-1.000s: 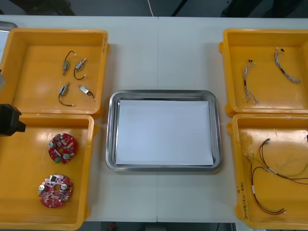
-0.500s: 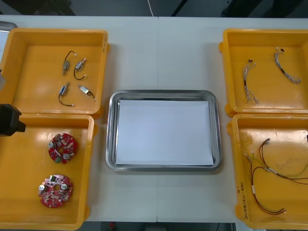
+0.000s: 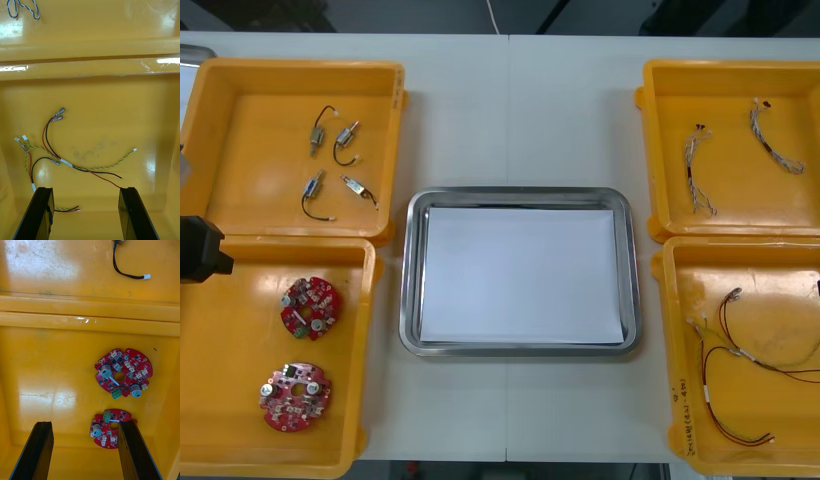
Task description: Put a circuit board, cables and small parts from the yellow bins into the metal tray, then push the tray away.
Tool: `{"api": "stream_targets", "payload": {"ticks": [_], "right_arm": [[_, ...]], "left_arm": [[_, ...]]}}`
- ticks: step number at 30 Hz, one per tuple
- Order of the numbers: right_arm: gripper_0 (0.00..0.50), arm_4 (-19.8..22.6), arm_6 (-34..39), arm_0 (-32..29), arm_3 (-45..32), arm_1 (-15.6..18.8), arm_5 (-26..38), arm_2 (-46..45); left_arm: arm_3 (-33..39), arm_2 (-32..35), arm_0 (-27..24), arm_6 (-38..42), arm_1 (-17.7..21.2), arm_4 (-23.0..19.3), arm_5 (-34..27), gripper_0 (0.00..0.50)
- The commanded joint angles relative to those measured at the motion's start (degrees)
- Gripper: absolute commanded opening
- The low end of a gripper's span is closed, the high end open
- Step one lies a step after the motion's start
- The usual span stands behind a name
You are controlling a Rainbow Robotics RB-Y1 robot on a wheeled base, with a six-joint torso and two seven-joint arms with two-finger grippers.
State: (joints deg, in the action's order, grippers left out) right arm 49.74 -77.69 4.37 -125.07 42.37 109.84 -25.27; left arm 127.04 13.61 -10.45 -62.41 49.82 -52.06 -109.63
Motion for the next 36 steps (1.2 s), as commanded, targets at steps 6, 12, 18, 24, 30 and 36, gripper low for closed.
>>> {"api": "stream_targets", "payload": {"ticks": [6,12,18,24,30,36], "right_arm": [[0.5,-0.17,2.9,-0.59,-0.53,1.84,0.16,-1.36],[0.5,-0.17,2.9,-0.59,-0.53,1.84,0.16,-1.36],[0.5,-0.17,2.9,-0.59,-0.53,1.84,0.16,-1.36],[0.5,-0.17,2.9,-0.59,-0.53,1.84,0.16,-1.36],[0.5,-0.17,2.9,-0.59,-0.53,1.84,0.16,-1.36],[0.5,-0.17,2.9,-0.59,-0.53,1.84,0.16,-1.36]], "left_arm": [[1.45,1.59,0.86,-6.59,2.39,0.03,-0.37,0.5],[1.45,1.59,0.86,-6.59,2.39,0.03,-0.37,0.5],[1.45,1.59,0.86,-6.59,2.39,0.03,-0.37,0.5],[1.45,1.59,0.86,-6.59,2.39,0.03,-0.37,0.5],[1.45,1.59,0.86,-6.59,2.39,0.03,-0.37,0.5],[1.45,1.59,0.86,-6.59,2.39,0.03,-0.37,0.5]]}}
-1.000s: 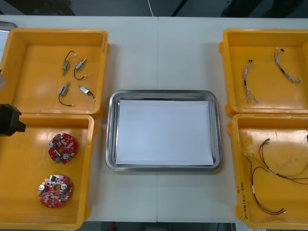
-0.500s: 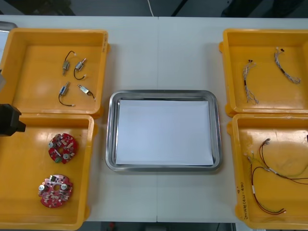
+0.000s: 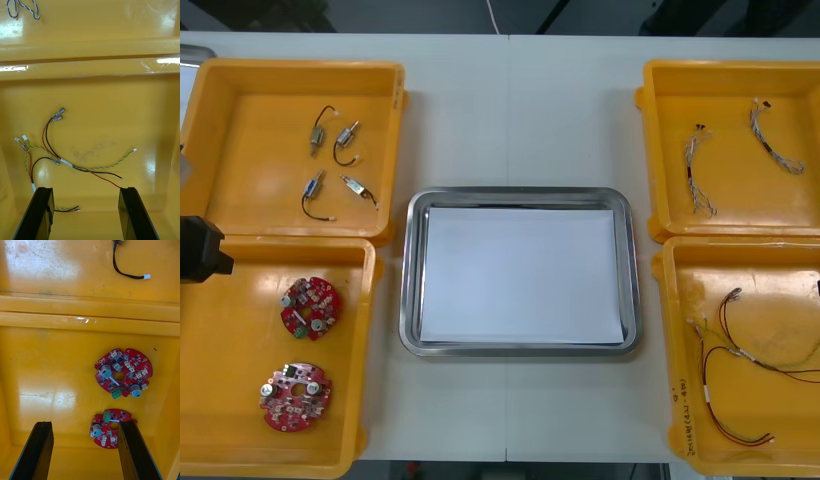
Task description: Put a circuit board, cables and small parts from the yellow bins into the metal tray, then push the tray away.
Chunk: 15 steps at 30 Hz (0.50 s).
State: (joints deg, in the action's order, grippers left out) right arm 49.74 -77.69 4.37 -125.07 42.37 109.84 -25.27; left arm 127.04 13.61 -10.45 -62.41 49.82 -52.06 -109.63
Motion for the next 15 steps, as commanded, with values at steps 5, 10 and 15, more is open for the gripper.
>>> {"api": "stream_targets", "payload": {"ticks": [5,10,15], "right_arm": [[0.5,-0.26,2.81,0.64,-0.53,2.45,0.16,-1.98],[0.5,0.27,2.81,1.08,-1.41,3.16,0.16,-2.51],[0.5,0.88,2.11,0.46,-1.41,3.07,0.16,-3.03]], "left_arm": [[1.45,1.59,0.86,-6.59,2.39,0.03,-0.37,0.5],[0.57,0.27,2.36,-6.5,1.16,-0.06,-0.37,0.5],[0.49,0.19,2.71,-6.67,1.42,-0.41,-0.37,0.5]]}}
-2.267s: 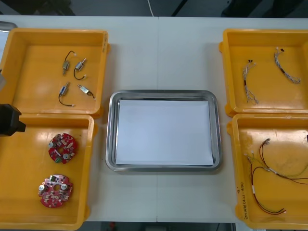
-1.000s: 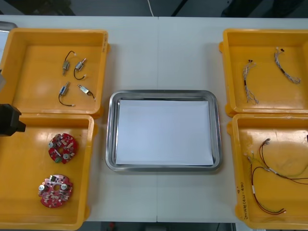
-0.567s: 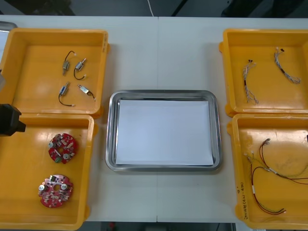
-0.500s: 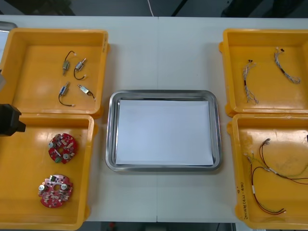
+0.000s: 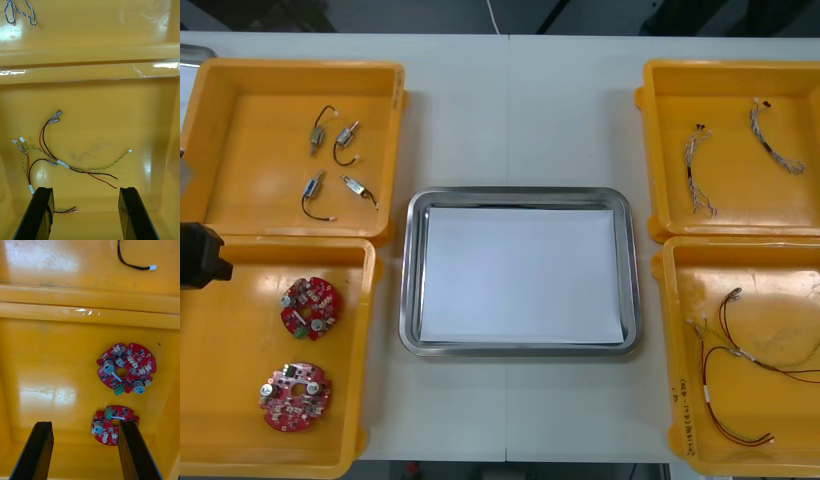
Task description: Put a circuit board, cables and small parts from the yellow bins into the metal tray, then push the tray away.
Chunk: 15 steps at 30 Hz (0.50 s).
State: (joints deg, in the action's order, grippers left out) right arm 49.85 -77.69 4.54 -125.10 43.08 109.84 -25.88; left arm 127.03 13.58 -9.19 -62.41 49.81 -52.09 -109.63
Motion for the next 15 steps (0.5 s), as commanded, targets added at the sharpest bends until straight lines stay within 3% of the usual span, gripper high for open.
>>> {"api": "stream_targets", "payload": {"ticks": [1,15], "right_arm": [[0.5,0.95,1.93,-0.24,-1.55,2.44,0.16,-2.51],[0.5,2.27,1.05,-9.82,-8.05,2.44,-0.59,-1.54]], "left_arm": [[0.59,0.31,1.46,-6.67,1.52,-0.56,-0.37,0.5],[1.64,0.13,5.41,-7.73,1.87,-1.7,-0.37,0.5]]}}
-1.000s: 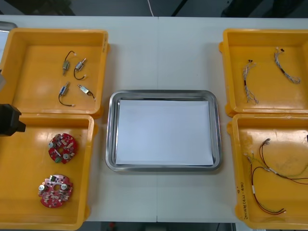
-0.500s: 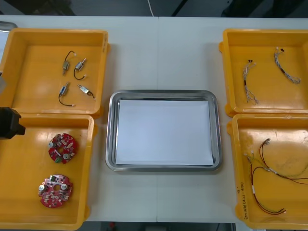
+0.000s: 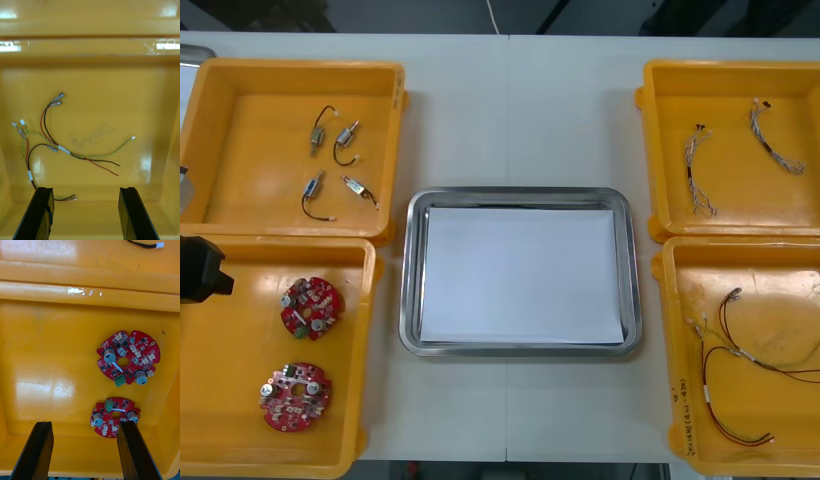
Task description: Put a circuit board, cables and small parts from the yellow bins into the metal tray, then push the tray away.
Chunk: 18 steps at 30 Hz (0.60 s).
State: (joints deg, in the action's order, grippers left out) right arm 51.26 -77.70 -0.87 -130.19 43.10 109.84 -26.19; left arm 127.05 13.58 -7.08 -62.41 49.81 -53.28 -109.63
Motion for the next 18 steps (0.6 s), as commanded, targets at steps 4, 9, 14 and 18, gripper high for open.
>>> {"api": "stream_targets", "payload": {"ticks": [4,9,14,18], "right_arm": [[0.5,1.47,0.44,-7.04,-3.4,2.42,-4.02,0.09],[0.5,1.65,-0.97,-9.94,-3.84,2.51,-9.38,2.46],[0.5,-1.95,-2.81,-14.07,-5.78,3.83,-16.41,6.06],[0.5,-4.33,-4.48,-16.71,-6.13,6.12,-21.86,8.96]], "left_arm": [[1.71,-0.92,4.89,-7.99,1.96,-0.42,-0.37,0.5],[2.51,-3.12,6.64,-7.81,2.31,1.08,-0.37,0.5],[3.3,-4.88,8.58,-7.55,2.4,2.48,-0.37,0.5],[4.44,-5.32,10.77,-7.64,2.31,3.1,0.03,0.5]]}}
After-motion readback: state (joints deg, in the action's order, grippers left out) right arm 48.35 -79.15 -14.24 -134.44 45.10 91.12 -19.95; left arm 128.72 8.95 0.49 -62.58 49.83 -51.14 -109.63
